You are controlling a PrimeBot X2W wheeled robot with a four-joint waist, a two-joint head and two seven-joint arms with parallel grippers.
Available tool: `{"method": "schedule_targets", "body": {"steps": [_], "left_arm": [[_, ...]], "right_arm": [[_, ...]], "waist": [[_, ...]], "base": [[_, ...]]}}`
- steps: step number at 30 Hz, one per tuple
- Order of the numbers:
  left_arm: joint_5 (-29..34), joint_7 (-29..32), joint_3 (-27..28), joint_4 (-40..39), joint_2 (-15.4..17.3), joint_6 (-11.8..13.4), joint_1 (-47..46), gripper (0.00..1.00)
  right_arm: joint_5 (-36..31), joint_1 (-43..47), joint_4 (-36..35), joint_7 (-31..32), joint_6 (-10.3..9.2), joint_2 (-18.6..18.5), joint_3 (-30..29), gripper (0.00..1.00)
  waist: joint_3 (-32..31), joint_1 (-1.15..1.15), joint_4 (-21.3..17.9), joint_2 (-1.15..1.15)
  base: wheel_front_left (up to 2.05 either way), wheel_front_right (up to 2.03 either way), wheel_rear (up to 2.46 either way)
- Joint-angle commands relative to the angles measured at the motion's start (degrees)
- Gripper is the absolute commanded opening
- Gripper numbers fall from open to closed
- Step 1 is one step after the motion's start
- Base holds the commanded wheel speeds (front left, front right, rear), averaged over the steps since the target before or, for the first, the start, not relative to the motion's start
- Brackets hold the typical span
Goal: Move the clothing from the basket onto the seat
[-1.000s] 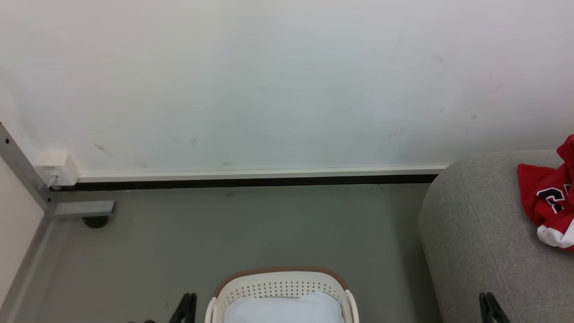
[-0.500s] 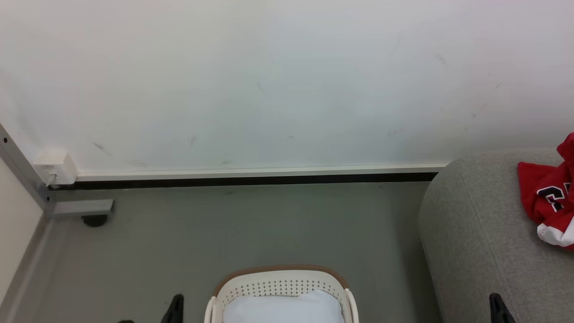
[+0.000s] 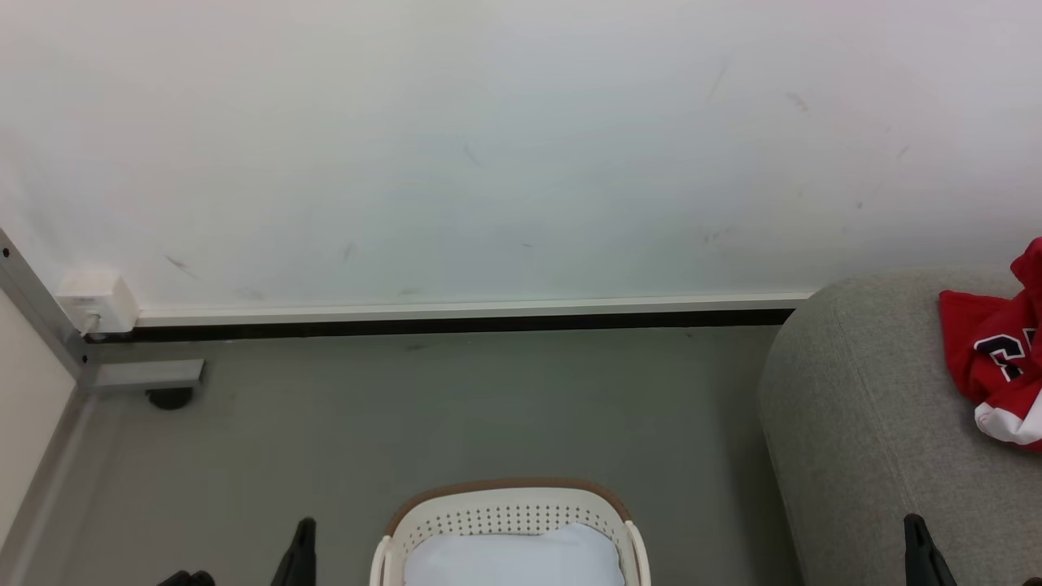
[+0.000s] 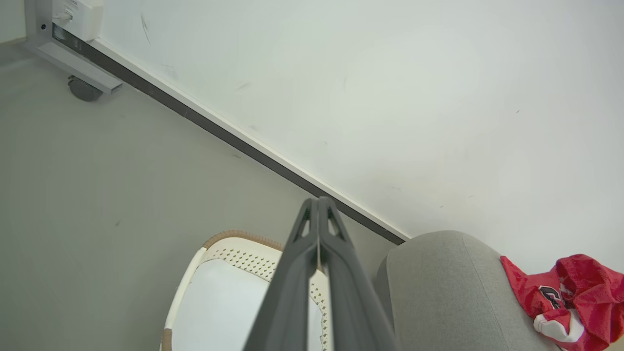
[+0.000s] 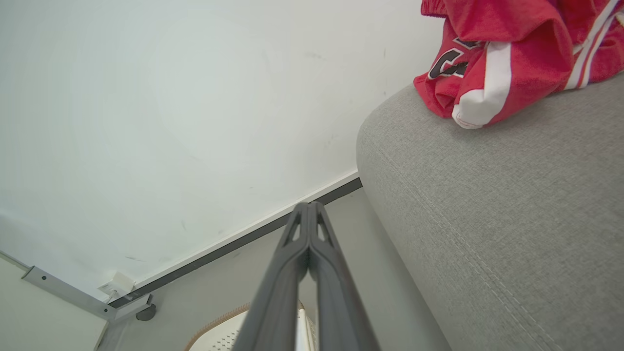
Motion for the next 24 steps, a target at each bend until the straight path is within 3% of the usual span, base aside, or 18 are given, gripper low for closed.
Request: {"method": "schedule_targets", "body": {"steps": [1,24], "left_arm": [[-2.55,0.52,0.55,-1.05,0.22,-0.17,-1.59,0.00],[-19.55,5.09,3.00,-2.41,0.33,-0.30,-3.27,0.00]], "right_arm": [[2.36,-1.82,-0.98,0.56,-0.03,-0.55,-0.30,0.00],[20.00,-4.43,-1.36,5.13,-0.06,-0.71,-1.33,0.00]], "waist": [[0.04,0.00,-0.01,0.00],[0.58,0.00,-0.25,0.00]], "base": [[0.00,0.00,0.00],[0.00,0.00,0.00]]}}
